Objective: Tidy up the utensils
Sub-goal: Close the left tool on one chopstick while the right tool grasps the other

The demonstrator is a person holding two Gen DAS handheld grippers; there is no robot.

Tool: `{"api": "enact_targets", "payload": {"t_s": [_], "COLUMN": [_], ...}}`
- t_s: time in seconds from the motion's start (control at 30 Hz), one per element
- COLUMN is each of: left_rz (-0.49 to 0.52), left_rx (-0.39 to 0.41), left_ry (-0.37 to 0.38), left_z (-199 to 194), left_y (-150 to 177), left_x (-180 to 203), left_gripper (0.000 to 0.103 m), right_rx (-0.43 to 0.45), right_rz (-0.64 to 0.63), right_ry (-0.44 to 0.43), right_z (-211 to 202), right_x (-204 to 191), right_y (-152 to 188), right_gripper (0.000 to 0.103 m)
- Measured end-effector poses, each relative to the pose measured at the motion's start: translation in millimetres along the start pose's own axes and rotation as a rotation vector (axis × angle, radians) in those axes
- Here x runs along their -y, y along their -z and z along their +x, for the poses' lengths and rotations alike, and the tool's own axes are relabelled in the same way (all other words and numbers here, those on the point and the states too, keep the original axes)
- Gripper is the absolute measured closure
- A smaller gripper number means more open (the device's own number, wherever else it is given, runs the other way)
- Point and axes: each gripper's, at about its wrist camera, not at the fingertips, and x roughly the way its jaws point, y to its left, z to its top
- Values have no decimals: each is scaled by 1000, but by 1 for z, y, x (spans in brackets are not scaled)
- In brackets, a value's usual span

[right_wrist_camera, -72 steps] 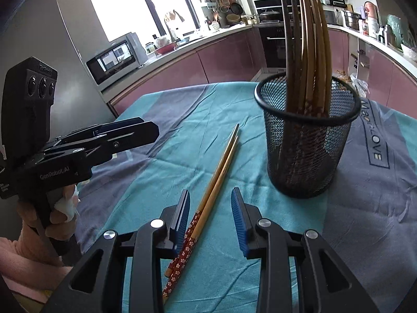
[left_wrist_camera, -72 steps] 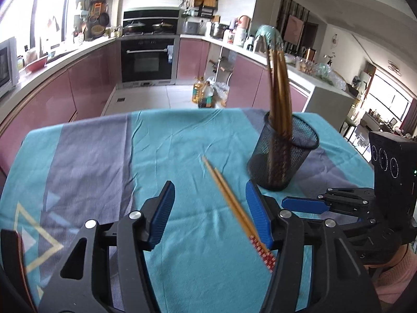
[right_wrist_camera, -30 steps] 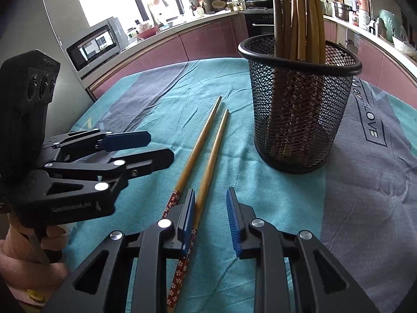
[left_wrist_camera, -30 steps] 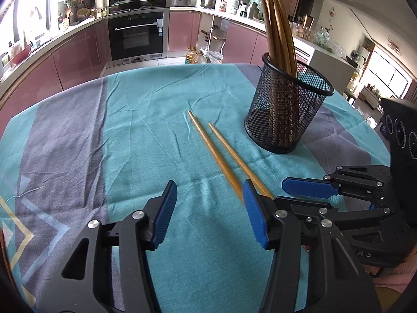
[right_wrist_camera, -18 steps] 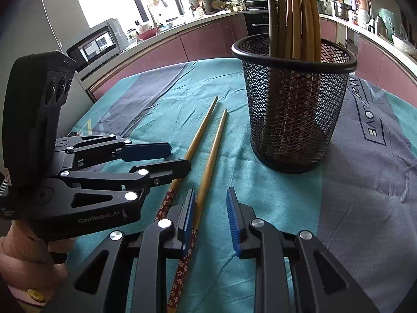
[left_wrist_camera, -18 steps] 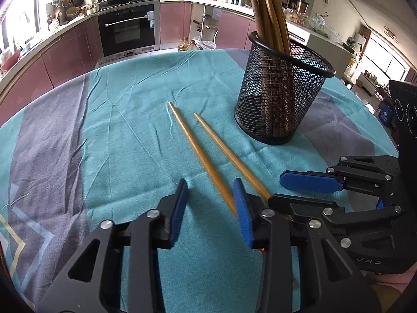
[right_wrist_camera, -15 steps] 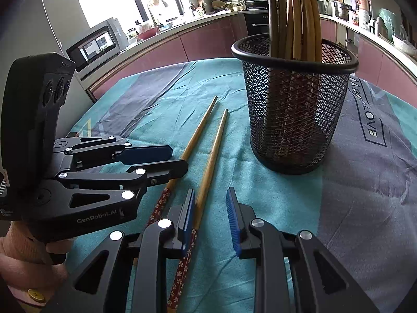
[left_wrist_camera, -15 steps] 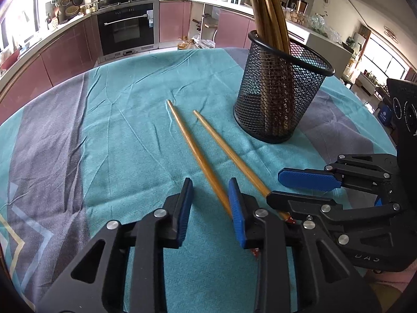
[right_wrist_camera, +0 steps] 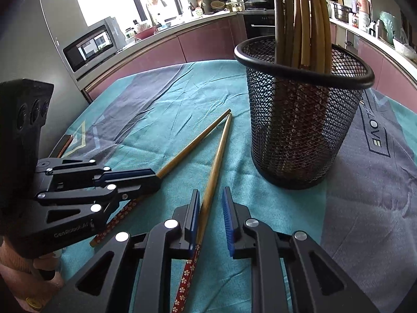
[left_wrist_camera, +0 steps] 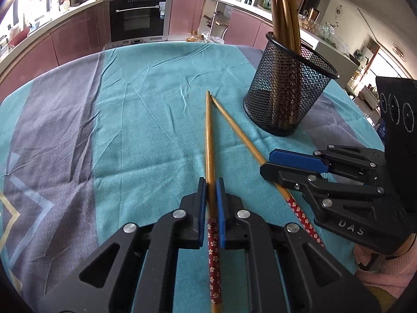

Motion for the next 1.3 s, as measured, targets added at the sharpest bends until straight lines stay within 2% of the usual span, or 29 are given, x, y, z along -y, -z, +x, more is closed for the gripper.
{"api": "enact_targets", "payload": {"t_s": [0.17, 0.33, 0.63, 0.83, 1.3], "left_rz": [16, 31, 60, 56, 9], "left_rx": [-5, 0, -4, -3, 31], "left_ry": [4, -21, -32, -41, -25], "left_z": [-2, 4, 17, 23, 11], "left_y": [3, -6, -22, -28, -24], "left_x": [5, 7, 9, 9, 5], "left_gripper": [93, 83, 83, 95, 95], "right_rx": [-9, -10, -5, 3, 31], "right_rz": [1, 2, 3, 34, 89], "right_ry": [-2, 4, 5, -8, -26], "right_z": [-1, 2, 8, 9, -4], "right_x": [1, 1, 3, 9, 20], "right_y": [0, -4, -11, -12, -8], "right_gripper": [90, 89, 90, 95, 97]}}
